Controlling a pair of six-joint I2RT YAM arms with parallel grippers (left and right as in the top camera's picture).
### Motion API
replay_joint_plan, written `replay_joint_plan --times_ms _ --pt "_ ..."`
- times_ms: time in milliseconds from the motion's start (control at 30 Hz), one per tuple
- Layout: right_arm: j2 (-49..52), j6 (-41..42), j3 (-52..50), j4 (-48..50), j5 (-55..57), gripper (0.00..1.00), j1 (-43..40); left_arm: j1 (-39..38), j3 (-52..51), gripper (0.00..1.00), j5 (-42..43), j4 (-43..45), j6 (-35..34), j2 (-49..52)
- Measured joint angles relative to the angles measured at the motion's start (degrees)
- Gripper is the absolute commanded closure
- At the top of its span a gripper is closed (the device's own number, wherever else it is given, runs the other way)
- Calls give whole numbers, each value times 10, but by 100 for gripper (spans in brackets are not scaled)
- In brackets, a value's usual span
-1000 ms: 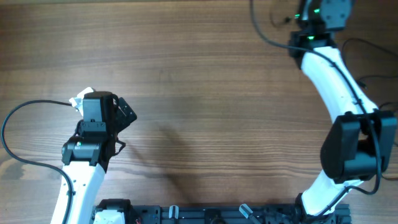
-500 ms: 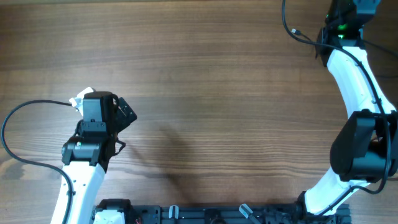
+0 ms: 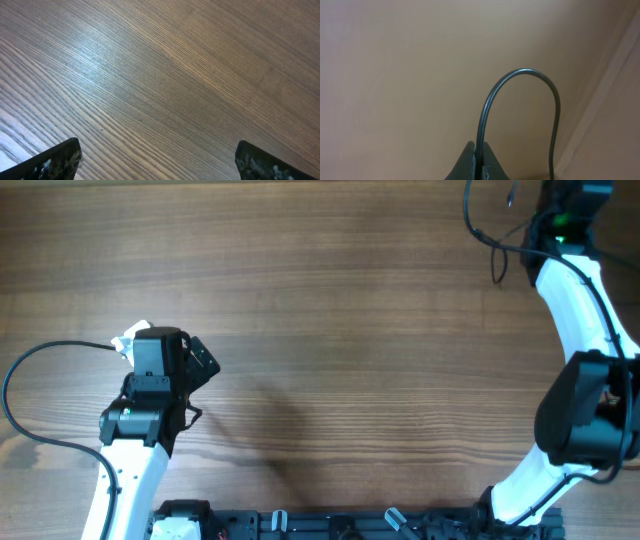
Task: Untangle cables
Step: 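Carry the remaining cable to the upper right corner with right gripper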
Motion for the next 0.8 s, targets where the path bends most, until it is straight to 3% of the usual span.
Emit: replay_joint_plan --times_ms 333,400,433,800 --pt "73 11 0 -46 -4 95 0 0 0 0 0 0 0 0" --pt "83 17 0 -63 -6 57 0 0 0 0 0 0 0 0" --pt "89 19 0 -68 -9 0 0 0 0 0 0 0 0 0" --pt "104 47 0 -165 -103 0 0 0 0 0 0 0 0 0"
